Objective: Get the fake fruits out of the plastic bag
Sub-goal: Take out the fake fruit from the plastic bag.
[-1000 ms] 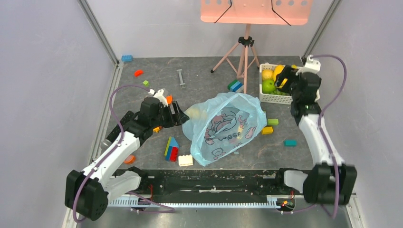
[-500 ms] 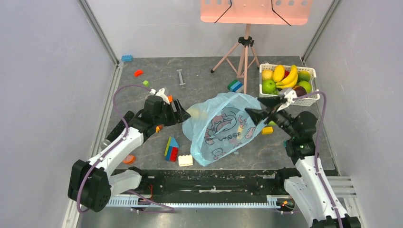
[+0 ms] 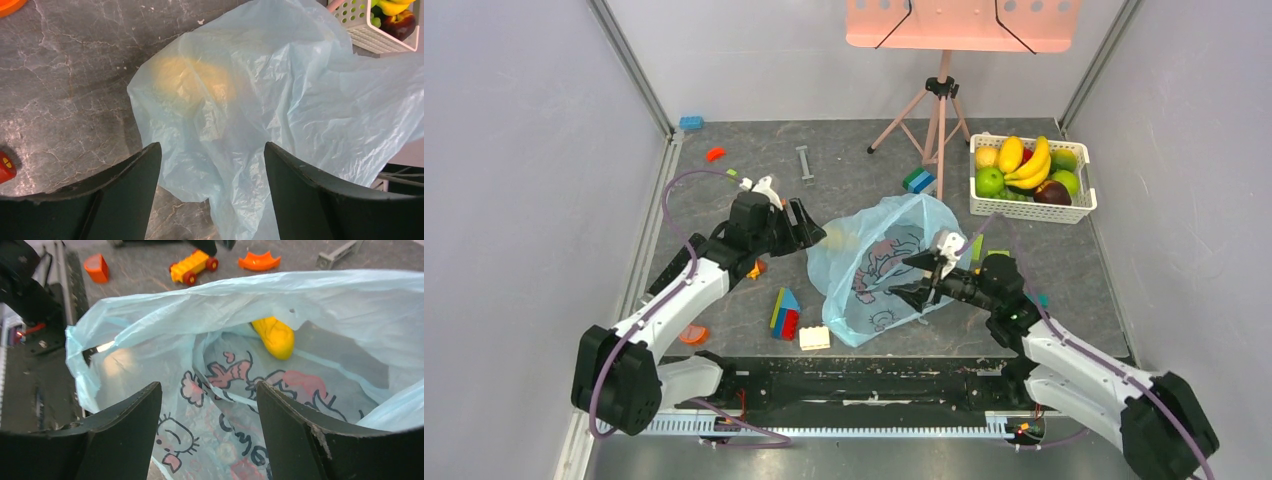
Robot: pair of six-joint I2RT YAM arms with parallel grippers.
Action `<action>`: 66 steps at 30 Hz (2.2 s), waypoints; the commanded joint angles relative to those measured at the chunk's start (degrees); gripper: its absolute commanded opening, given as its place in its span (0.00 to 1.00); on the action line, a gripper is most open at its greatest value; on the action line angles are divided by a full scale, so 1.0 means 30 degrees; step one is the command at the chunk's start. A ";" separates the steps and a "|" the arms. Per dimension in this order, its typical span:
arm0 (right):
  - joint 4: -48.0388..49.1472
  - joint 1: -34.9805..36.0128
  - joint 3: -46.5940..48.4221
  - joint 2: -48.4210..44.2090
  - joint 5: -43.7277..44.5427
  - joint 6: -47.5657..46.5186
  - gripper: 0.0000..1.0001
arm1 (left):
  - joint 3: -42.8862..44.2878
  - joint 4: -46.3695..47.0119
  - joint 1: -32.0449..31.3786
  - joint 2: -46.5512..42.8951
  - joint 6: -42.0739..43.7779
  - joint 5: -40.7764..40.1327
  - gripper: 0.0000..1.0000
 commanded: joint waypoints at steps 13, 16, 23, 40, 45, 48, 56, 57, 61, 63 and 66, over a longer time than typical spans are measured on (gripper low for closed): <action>-0.2767 0.6396 0.3847 0.2738 0.6370 -0.5724 0.71 | 0.1213 0.0734 -0.0043 0.1657 0.0270 -0.0900 0.82; -0.2012 0.6394 0.2952 0.2340 0.7178 -0.6471 0.71 | 0.1259 0.0902 -0.0052 0.1840 0.0305 -0.1050 0.82; 0.0279 0.6272 0.2060 0.5307 0.7295 -0.9115 0.73 | 0.1996 0.1845 -0.0051 0.3224 -0.0183 -0.1313 0.82; 0.4080 0.3451 0.4438 1.1704 0.4230 -0.8384 0.71 | 0.4848 0.2812 -0.0047 0.7973 -0.0648 -0.1714 0.81; 0.4273 0.3010 0.5009 1.2930 0.3965 -0.8612 0.74 | 0.5289 0.2760 0.0030 0.8793 -0.0588 -0.1819 0.81; 0.4543 0.2597 0.5397 1.3739 0.3161 -0.8560 0.75 | 0.5496 0.2724 0.0103 0.9196 -0.0542 -0.1881 0.81; 0.5078 0.1684 0.6422 1.5673 0.1755 -0.8897 0.79 | 0.6818 0.1974 0.0168 1.0619 -0.0058 -0.1738 0.81; 0.5114 0.1623 0.6531 1.5877 0.1644 -0.9054 0.79 | 0.6955 0.1863 0.0170 1.0804 -0.0015 -0.1703 0.81; 0.5336 0.1434 0.6941 1.6726 0.1228 -0.9768 0.80 | 0.7068 0.1567 0.0174 1.1142 0.0089 -0.1672 0.81; 0.5681 0.1357 0.7098 1.7222 0.1017 -0.9943 0.81 | 0.7110 0.1446 0.0176 1.1305 0.0193 -0.1611 0.81; 0.5916 0.1167 0.7604 1.7966 0.0679 -1.0153 0.81 | 0.7482 0.1002 0.0168 1.1744 0.0410 -0.1450 0.81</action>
